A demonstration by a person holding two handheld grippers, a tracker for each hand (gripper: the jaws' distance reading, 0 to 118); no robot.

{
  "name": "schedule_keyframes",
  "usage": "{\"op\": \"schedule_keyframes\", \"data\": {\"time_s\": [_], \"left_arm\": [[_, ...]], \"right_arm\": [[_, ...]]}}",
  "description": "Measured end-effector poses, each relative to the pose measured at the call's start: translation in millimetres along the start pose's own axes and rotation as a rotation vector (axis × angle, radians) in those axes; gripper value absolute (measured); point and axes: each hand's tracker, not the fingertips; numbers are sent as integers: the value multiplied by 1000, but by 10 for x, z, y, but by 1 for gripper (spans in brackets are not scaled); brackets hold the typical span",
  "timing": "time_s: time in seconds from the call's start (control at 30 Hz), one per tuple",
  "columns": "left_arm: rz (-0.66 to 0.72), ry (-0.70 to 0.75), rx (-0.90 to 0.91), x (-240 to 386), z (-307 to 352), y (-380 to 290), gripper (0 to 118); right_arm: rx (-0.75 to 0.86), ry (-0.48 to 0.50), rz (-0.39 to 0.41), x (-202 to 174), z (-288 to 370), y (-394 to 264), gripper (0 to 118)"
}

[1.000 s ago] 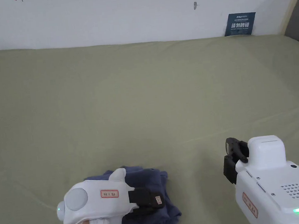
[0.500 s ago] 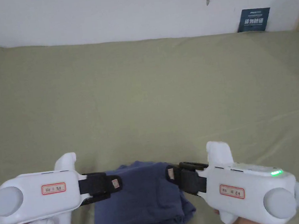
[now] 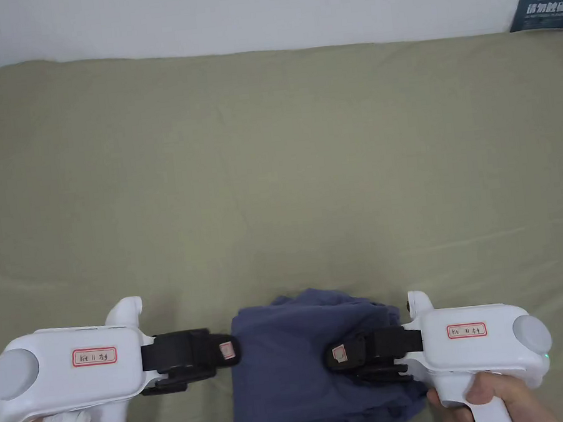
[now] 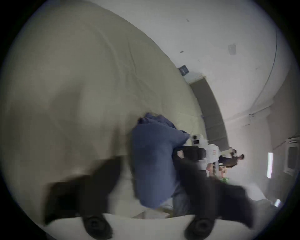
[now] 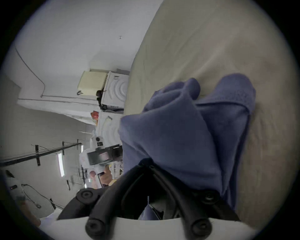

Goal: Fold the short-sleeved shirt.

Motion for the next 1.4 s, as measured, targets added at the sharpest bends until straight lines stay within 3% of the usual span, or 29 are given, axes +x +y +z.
{"op": "schedule_keyframes", "data": {"time_s": [0.03, 0.1, 0.37, 0.4, 0.47, 0.5, 0.57, 0.67, 0.73, 0.77, 0.8, 0.83, 0.9, 1.2, 1.4], "left_arm": [[17, -28, -40, -22, -94, 15, 118], [36, -97, -37, 28, -211, -7, 109], [79, -142, -62, 75, -686, 108, 102], [69, -122, -59, -135, -662, 159, 89], [24, 11, -57, -201, -690, 189, 30], [45, -14, -72, -241, -714, 200, 30], [62, -47, -56, -88, -652, 80, 30], [21, -7, -54, 3, -616, 83, 30], [1, 15, -55, 80, -602, 94, 30], [-15, 36, -56, 123, -600, 97, 30], [-26, 57, -58, 167, -588, 99, 30], [-38, 63, -58, 203, -584, 95, 30], [-51, 74, -56, 259, -574, 93, 30], [-83, 87, -53, 405, -473, 122, 30], [-70, 93, -53, 357, -247, 159, 30]], "right_arm": [[-5, 10, -8, 21, 5, 9, 0], [-9, 28, -30, 11, 7, -8, 0], [-10, 41, -47, 60, 5, -1, 0], [-9, 43, -49, 59, 10, -3, 0], [-1, 28, -54, 3, 41, -14, 0], [3, -13, -33, -49, 68, -9, 0], [33, -125, 93, -288, 189, -67, 0], [253, -294, 380, -770, 553, -307, 0], [578, -729, 651, -1200, 717, -649, 0], [745, -884, 778, -1303, 749, -807, 0], [873, -974, 869, -1391, 798, -920, 0], [981, -1080, 897, -1471, 835, -991, 0], [1018, -1047, 926, -1561, 937, -995, 0], [1053, -1017, 843, -1708, 1117, -955, 0], [1004, -976, 869, -1775, 950, -924, 0]]}}
